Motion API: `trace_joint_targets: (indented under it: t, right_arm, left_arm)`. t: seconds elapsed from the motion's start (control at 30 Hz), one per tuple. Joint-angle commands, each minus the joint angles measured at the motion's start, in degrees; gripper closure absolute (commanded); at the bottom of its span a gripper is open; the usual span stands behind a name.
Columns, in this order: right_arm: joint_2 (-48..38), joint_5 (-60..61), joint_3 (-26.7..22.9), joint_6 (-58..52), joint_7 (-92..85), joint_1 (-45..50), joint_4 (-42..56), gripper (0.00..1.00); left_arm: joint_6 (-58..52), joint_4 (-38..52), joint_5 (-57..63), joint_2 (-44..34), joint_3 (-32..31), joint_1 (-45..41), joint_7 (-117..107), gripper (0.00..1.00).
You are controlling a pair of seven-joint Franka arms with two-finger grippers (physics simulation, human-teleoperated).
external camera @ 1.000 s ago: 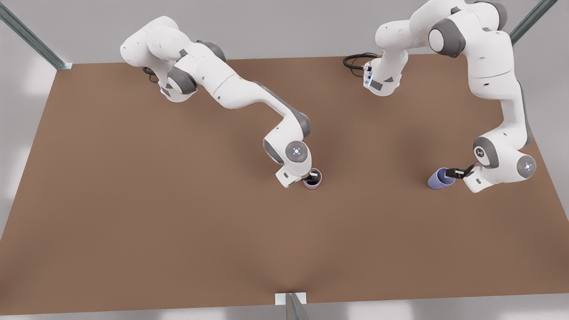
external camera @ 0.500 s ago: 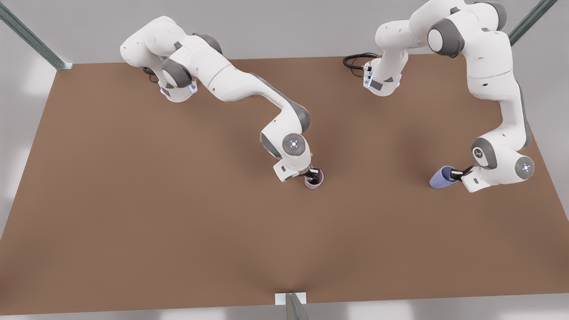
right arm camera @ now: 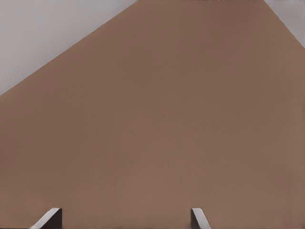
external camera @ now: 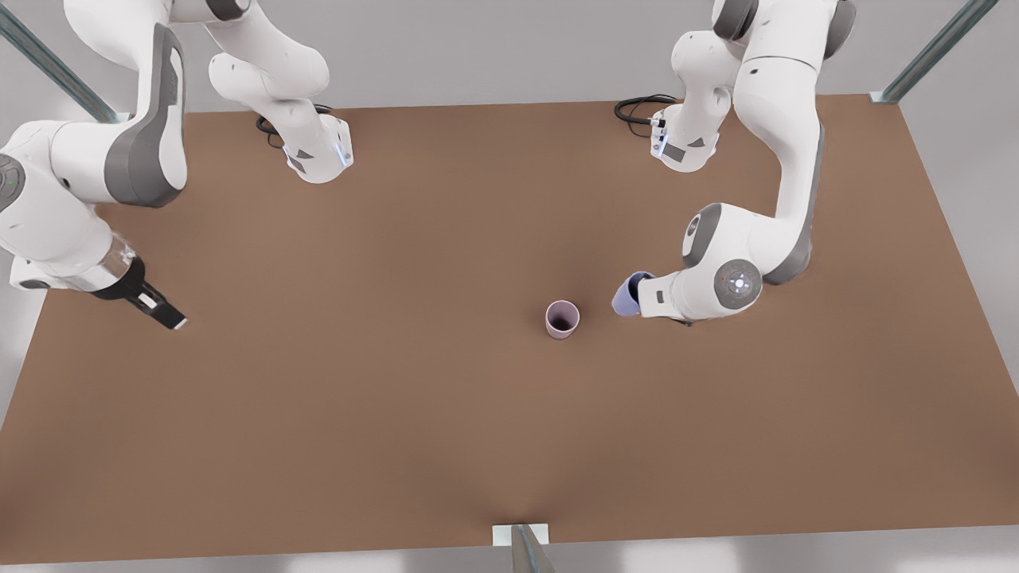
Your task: Stack the cups, with the pink cup at the bottom and the purple cup at the top
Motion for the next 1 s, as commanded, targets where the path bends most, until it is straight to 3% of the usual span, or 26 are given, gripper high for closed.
trace_joint_targets:
  t: [0.0,0.1,0.27,0.97]
  right_arm:
    - [-0.15,-0.3,-0.32,-3.85,-38.29,2.27,0.18,0.0]
    - [2.84,0.49,-0.41,-3.76,-38.29,0.68,4.75,0.0]
    - [0.46,0.57,0.03,-8.07,-38.2,0.86,5.19,0.0]
    - [4.77,1.89,0.2,-6.13,-38.2,1.04,8.44,0.0]
  left_arm:
    - [2.72,0.03,-0.25,0.3,-1.24,-1.72,-41.3,0.79]
    - [6.33,1.35,-0.25,1.88,-1.24,-4.79,-48.95,0.79]
    - [8.44,4.78,-0.25,5.04,-1.24,-8.13,-57.48,0.79]
    - [5.36,4.69,0.89,8.21,-1.15,-9.45,-57.48,0.79]
